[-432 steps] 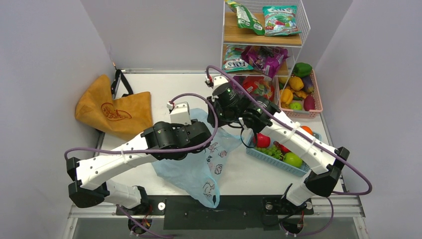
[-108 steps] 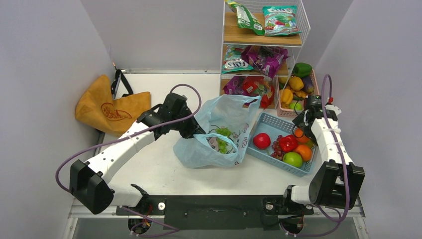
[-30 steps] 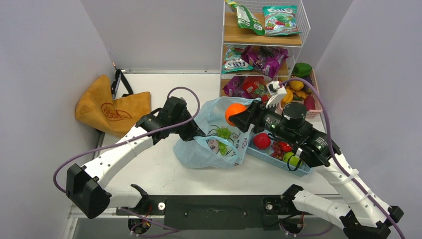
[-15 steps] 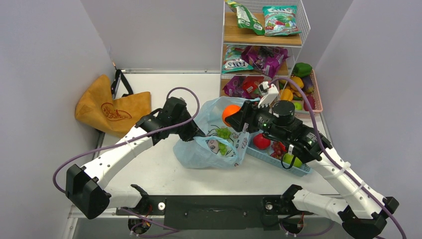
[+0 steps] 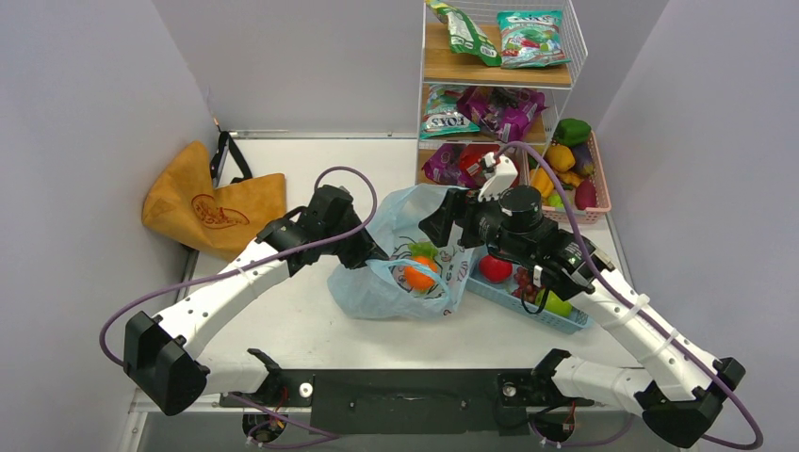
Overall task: Place the food into the grocery bag and tie it
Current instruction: Place the fake fruit in the grocery bag, then pick up the fake vegetable from the bin.
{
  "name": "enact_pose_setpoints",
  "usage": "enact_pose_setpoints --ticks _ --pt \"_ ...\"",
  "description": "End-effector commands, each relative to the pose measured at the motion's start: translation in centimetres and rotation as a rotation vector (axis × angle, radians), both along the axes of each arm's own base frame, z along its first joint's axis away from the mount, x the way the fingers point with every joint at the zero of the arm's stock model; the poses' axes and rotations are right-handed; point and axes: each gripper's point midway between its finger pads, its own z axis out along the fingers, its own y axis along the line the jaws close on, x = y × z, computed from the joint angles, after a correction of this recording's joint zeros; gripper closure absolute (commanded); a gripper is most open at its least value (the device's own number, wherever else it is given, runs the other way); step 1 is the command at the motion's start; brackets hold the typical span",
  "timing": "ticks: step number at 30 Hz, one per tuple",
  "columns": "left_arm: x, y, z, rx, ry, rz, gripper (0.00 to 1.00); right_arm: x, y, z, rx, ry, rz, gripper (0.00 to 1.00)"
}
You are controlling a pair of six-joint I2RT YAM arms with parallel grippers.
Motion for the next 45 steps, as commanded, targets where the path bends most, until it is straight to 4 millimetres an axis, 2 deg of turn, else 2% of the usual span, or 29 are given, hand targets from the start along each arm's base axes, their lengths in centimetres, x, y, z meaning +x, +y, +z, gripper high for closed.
enact_pose_setpoints --ticks 1,5,10,13,20,24,27,28,29,30,35,40,45 --pt "0.5 -0.4 1.7 -0.039 -0.065 0.000 1.00 0.6 0.3 2.8 0.036 -0.067 -0.016 0.11" --pt "0.5 -0.4 1.6 -0.038 -0.064 0.001 1.00 0.8 0.3 3.5 0.038 -0.082 -0.018 0.09" --pt "0.4 -0.4 1.5 -0.037 -0.062 -0.002 1.00 1.5 -0.1 5.6 0.004 -0.147 -0.030 0.08" --pt "0.3 -0.3 1.6 -0.039 -0.063 -0.001 1.00 2.4 -1.1 6.5 -0.046 -0.180 -0.082 0.08" --pt "-0.1 0.1 1.6 -0.038 -0.065 0.003 1.00 3.8 -3.9 10.3 -0.097 -0.306 -0.203 0.09" --pt "-0.1 0.1 1.6 -0.040 -0.066 0.003 1.00 5.0 -8.0 11.4 -0.153 -0.348 -0.412 0.10" --pt "-0.1 0.2 1.7 -0.041 -0.071 0.000 1.00 5.2 -10.7 11.7 -0.224 -0.388 -0.514 0.05" --pt "-0.1 0.2 1.8 -0.041 -0.072 -0.002 1.00 5.1 -12.3 12.4 -0.232 -0.411 -0.581 0.04" --pt "-0.2 0.2 1.9 -0.043 -0.074 -0.004 1.00 5.3 -13.4 12.1 -0.276 -0.421 -0.614 0.01" --pt "-0.2 0.2 1.9 -0.044 -0.076 -0.005 1.00 5.3 -14.7 12.6 -0.277 -0.439 -0.668 0.01" --pt "-0.6 0.5 2.6 -0.052 -0.085 -0.003 1.00 5.8 -21.0 13.0 -0.303 -0.419 -0.905 0.00" --pt "-0.9 1.0 3.2 -0.049 -0.094 0.005 1.00 5.9 -23.8 13.4 -0.285 -0.399 -1.057 0.00" --pt "-1.4 1.5 3.4 -0.036 -0.092 0.003 1.00 7.4 -27.4 12.9 -0.271 -0.354 -1.185 0.00"
